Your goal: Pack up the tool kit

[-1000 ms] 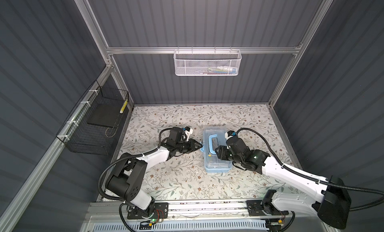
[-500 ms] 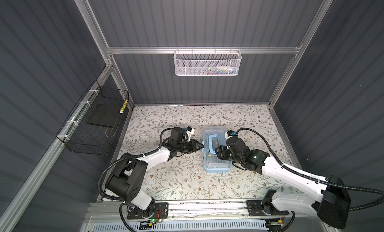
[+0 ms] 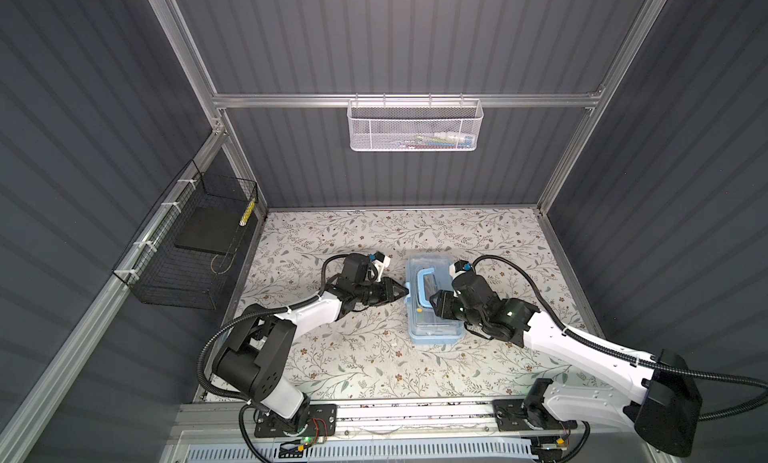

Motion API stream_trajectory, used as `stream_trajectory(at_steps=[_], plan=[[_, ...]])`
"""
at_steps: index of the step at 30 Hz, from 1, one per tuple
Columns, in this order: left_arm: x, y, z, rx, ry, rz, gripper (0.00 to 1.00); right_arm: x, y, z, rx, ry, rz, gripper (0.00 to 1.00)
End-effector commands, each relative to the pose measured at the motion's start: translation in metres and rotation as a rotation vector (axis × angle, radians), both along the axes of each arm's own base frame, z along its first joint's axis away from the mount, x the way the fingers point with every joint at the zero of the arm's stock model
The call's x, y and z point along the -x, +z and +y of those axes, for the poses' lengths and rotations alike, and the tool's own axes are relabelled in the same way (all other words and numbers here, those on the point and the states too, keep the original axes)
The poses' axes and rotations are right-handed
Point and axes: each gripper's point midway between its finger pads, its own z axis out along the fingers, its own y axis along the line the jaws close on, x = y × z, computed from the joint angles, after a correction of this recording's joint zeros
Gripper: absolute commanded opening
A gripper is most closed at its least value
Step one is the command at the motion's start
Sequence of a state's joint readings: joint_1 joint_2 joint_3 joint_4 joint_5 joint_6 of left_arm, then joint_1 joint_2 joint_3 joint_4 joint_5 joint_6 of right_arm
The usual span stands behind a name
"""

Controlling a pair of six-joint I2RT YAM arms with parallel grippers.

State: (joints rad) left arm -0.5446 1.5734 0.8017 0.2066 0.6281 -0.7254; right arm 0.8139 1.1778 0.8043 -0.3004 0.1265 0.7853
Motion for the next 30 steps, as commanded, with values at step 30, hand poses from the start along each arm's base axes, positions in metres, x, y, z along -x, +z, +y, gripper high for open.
stream_trajectory(at_steps=[30], plan=[[-0.004,-0.018,-0.004,-0.108,-0.008,-0.035,0.25,0.004,-0.024,-0.004,0.056,-0.006,0.072,0.51]])
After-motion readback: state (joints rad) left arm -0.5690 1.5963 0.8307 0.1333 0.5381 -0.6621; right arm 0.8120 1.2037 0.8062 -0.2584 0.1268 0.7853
